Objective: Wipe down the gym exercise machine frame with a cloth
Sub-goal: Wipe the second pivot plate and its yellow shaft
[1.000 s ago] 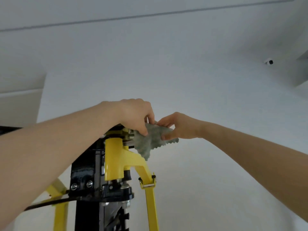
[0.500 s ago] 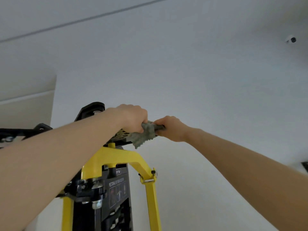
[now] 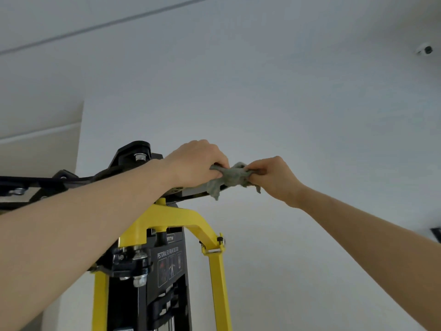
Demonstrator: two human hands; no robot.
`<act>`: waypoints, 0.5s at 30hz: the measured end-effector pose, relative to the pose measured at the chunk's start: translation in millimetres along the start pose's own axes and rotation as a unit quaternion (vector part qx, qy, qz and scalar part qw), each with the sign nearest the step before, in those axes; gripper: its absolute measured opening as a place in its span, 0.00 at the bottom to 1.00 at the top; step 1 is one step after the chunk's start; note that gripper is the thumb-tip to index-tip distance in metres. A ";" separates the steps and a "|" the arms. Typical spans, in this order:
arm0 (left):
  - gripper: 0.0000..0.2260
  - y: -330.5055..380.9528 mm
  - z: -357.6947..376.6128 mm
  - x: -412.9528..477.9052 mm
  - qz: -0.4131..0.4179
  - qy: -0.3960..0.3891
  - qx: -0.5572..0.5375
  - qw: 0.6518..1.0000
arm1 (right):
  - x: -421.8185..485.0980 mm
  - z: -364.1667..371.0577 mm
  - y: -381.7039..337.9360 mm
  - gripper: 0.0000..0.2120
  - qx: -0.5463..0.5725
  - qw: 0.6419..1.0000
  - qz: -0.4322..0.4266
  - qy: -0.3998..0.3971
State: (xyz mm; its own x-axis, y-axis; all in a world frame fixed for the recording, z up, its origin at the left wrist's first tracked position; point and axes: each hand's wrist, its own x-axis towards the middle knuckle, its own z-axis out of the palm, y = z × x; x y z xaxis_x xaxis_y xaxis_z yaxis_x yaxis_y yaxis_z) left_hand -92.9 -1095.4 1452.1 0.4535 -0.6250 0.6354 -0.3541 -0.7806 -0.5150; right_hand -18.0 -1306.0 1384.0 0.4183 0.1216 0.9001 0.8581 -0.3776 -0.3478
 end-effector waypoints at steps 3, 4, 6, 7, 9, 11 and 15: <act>0.07 9.0 5.6 -7.6 0.022 0.051 -0.090 0.994 | -24.1 -11.6 -9.1 0.11 0.163 0.976 0.122 -0.074; 0.07 12.7 8.8 -10.9 0.013 0.056 -0.128 0.990 | -32.3 -13.5 -11.8 0.11 0.205 0.958 0.167 -0.106; 0.07 19.0 18.9 -17.7 -0.042 0.040 -0.241 0.969 | -47.7 -13.9 -15.5 0.12 0.284 0.919 0.237 -0.137; 0.07 22.1 25.6 -21.2 -0.080 0.025 -0.304 0.949 | -54.9 -12.8 -18.0 0.13 0.317 0.901 0.263 -0.137; 0.07 27.7 40.7 -26.7 -0.146 0.027 -0.369 0.917 | -67.2 -8.3 -24.3 0.14 0.365 0.871 0.300 -0.133; 0.06 32.9 53.6 -30.8 -0.194 0.057 -0.371 0.906 | -76.8 0.2 -33.4 0.14 0.401 0.846 0.322 -0.145; 0.06 41.2 69.8 -41.3 -0.247 0.042 -0.456 0.854 | -83.1 25.7 -44.4 0.17 0.395 0.835 0.354 -0.150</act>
State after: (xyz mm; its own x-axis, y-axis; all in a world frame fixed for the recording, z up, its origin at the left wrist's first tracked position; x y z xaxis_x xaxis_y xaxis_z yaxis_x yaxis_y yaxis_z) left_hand -69.1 -1101.1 1364.4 0.6857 -0.1862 0.7037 -0.6435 -0.6069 0.4664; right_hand -83.2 -1275.8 1317.9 0.8579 0.3933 0.3305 0.2434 0.2555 -0.9357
